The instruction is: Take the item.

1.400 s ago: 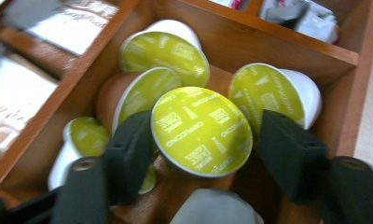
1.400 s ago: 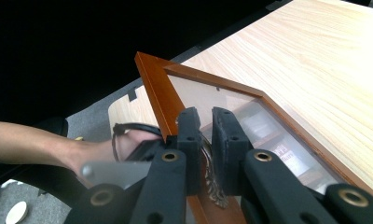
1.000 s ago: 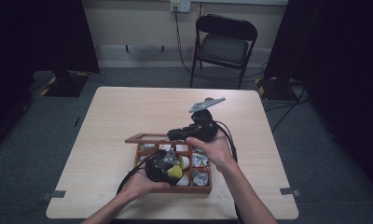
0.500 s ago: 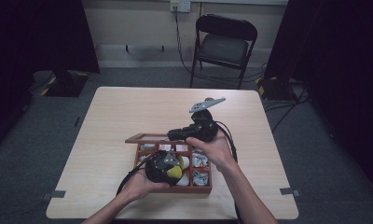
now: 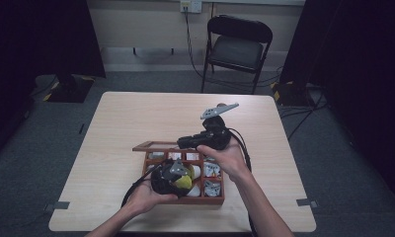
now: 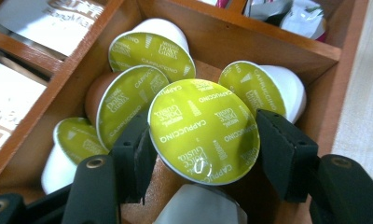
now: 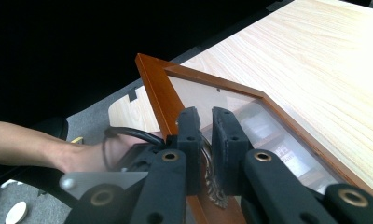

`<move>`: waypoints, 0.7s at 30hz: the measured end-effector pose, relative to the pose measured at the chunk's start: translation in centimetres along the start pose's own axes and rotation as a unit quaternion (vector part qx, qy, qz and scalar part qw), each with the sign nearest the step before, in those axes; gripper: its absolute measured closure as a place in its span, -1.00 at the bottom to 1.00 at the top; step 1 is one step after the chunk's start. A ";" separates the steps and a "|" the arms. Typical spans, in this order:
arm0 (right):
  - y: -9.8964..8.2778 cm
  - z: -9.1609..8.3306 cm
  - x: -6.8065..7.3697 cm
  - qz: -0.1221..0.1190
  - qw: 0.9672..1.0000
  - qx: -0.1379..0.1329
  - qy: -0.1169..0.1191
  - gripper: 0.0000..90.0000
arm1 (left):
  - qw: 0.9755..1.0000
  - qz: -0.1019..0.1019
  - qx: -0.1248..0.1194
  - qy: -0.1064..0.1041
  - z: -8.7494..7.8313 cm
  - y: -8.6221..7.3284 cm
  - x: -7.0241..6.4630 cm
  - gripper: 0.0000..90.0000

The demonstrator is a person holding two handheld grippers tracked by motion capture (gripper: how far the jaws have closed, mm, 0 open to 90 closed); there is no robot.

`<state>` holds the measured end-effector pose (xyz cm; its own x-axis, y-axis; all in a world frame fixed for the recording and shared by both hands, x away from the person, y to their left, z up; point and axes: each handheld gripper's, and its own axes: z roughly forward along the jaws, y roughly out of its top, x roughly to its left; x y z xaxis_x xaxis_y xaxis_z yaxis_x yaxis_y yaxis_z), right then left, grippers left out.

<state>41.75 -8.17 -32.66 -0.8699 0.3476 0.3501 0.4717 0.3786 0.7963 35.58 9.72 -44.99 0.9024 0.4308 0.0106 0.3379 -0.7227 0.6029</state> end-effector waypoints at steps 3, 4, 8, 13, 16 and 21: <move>0.0 0.0 0.0 0.000 1.000 0.000 0.000 0.83 | 1.000 0.003 -0.004 0.003 -0.4 0.0 -0.4 -0.10; 0.0 0.0 0.0 0.000 1.000 0.000 0.000 0.83 | 1.000 0.003 -0.004 0.003 -0.4 0.0 -0.4 -0.10; 0.0 0.0 0.0 0.000 1.000 0.000 0.000 0.83 | 1.000 -0.008 -0.027 -0.001 -1.1 -0.1 -0.8 -0.10; 0.0 0.0 0.0 0.000 1.000 0.000 0.000 0.83 | 0.999 -0.008 -0.032 -0.006 -1.8 -0.3 -0.9 -0.10; 0.0 0.0 0.0 0.000 1.000 0.000 0.000 0.83 | 0.999 -0.010 -0.036 -0.008 -2.1 -0.4 -0.9 -0.10; 0.0 0.0 0.0 0.000 1.000 0.000 0.000 0.83 | 0.998 -0.016 -0.054 -0.010 -3.0 -0.9 -0.8 -0.10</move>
<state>41.72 -8.15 -32.66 -0.8699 0.3478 0.3496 0.4716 0.3792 0.7961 33.73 11.66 -43.10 0.8968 0.4417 -0.0247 0.3372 -0.6463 0.6845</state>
